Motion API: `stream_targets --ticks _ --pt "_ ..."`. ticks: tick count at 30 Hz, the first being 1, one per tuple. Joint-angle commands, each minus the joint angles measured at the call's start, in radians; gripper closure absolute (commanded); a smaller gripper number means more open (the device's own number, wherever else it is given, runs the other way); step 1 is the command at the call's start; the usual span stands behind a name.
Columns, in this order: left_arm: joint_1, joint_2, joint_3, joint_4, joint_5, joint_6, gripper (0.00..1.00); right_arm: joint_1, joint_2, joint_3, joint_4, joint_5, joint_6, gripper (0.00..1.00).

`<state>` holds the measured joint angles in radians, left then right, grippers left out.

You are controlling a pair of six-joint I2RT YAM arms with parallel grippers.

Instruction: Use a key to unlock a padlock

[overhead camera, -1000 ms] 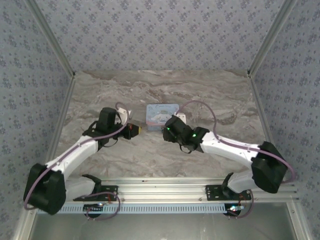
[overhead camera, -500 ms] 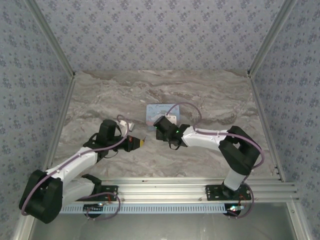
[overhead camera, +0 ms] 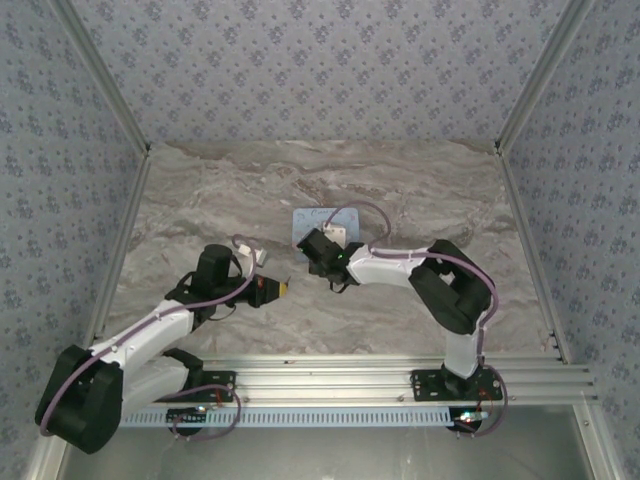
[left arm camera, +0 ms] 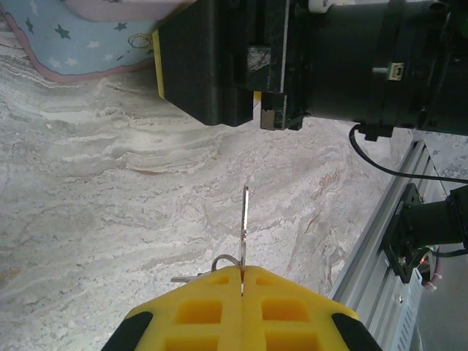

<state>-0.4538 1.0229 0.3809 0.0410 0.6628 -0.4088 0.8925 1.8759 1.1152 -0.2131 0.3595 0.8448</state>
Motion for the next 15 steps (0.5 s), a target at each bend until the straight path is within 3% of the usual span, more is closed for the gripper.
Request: stream_targets --ticks 1,6,15 --pt "-0.005 -0.004 0.005 -0.019 -0.003 0.034 1.00 -0.012 0.027 0.030 -0.029 0.038 -0.010 0.55" --pt "-0.005 -0.010 -0.013 -0.019 -0.009 0.044 1.00 -0.019 0.026 0.048 -0.054 0.022 -0.025 0.69" --pt "-0.005 0.030 -0.014 0.000 -0.006 0.069 1.00 -0.020 -0.008 0.056 -0.082 0.000 -0.046 0.80"
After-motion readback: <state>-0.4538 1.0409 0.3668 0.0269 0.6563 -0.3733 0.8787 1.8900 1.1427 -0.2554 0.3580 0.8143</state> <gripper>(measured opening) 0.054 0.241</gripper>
